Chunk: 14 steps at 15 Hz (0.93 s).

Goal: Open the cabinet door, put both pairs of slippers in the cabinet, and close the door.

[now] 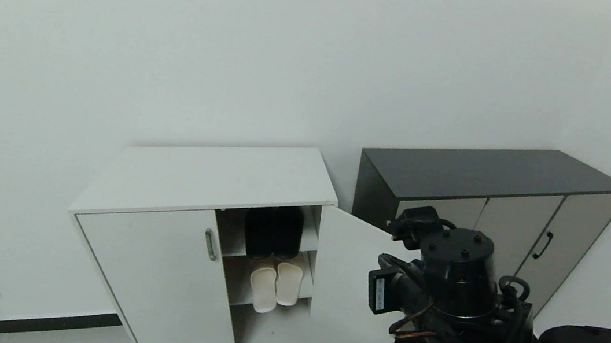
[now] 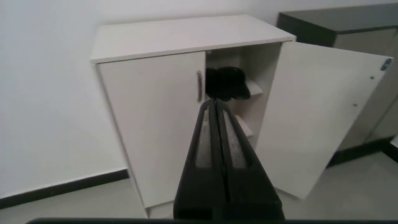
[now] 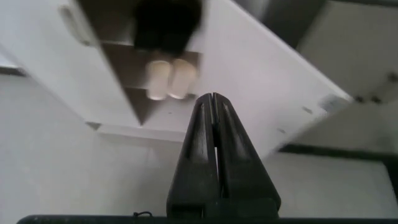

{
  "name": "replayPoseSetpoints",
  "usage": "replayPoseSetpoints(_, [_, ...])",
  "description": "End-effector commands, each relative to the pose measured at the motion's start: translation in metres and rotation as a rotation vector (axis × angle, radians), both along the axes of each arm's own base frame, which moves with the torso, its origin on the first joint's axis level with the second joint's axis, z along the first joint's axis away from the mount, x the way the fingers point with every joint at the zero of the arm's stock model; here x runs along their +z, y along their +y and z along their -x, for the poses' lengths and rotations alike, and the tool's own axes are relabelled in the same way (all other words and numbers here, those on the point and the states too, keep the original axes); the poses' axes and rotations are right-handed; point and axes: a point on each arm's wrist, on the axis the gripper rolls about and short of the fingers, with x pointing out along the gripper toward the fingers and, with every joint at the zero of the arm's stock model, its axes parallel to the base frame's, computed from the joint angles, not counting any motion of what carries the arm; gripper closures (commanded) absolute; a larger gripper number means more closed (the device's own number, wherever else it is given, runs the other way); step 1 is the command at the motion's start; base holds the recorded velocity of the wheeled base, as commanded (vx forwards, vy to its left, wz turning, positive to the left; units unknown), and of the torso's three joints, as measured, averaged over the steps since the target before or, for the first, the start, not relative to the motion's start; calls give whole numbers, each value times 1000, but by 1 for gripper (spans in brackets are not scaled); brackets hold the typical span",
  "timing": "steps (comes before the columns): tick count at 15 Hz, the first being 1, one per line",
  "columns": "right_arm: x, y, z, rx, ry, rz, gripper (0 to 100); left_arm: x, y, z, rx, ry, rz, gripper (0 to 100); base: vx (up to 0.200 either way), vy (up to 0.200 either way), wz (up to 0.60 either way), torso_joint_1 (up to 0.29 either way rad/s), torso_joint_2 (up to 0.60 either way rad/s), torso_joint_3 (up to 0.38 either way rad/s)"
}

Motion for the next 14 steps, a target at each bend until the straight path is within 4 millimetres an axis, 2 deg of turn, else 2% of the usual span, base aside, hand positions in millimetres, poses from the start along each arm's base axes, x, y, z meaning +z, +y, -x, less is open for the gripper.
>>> replayPoseSetpoints(1, [-2,1,0,4,3,4,100,0,0,0,0,0,0,100,0,0,0,0,0,0])
replayPoseSetpoints(5, [-3,1,0,2,5,7,100,0,0,0,0,0,2,100,0,0,0,0,0,0])
replayPoseSetpoints(10, [-4,1,1,4,1,10,100,0,0,0,3,0,3,100,-200,0,0,0,3,1])
replayPoseSetpoints(14, [-4,-8,-6,-22,-9,25,100,0,0,0,2,0,3,100,0,0,0,0,0,0])
